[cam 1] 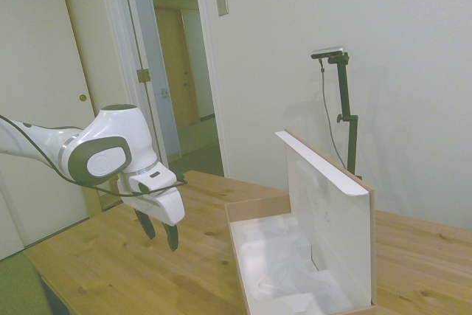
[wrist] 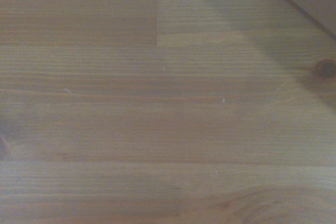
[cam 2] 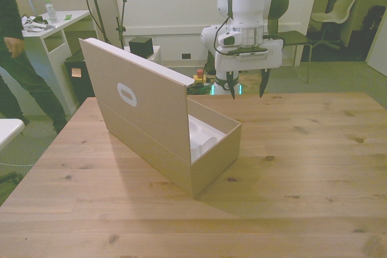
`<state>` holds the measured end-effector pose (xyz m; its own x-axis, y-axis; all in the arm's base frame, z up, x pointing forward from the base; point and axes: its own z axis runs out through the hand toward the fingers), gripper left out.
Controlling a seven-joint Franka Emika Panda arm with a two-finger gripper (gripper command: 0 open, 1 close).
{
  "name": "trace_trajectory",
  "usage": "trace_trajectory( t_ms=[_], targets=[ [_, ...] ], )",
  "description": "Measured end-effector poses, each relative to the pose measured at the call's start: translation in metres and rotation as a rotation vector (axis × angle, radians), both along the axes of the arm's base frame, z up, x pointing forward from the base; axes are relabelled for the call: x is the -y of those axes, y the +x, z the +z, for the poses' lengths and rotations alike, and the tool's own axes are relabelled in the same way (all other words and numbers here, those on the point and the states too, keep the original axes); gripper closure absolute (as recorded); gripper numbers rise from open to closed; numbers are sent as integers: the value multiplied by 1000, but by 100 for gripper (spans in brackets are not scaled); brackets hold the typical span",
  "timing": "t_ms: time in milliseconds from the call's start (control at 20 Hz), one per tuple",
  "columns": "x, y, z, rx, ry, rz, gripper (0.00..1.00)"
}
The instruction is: Close the box
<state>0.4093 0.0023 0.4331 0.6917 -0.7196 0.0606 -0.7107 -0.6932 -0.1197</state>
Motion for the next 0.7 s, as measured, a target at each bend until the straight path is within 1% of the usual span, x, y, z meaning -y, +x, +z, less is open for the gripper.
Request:
trace_trajectory(
  t_ms=[200,300,500,700],
  targets=[
    [-1,0,1,1,2,-17,0],
    [-2,-1,8,17,1,-17,0],
    [4,-7,32,75,3,-32,0],
    [22,-12,73,142,12,-73,0]
  ],
)
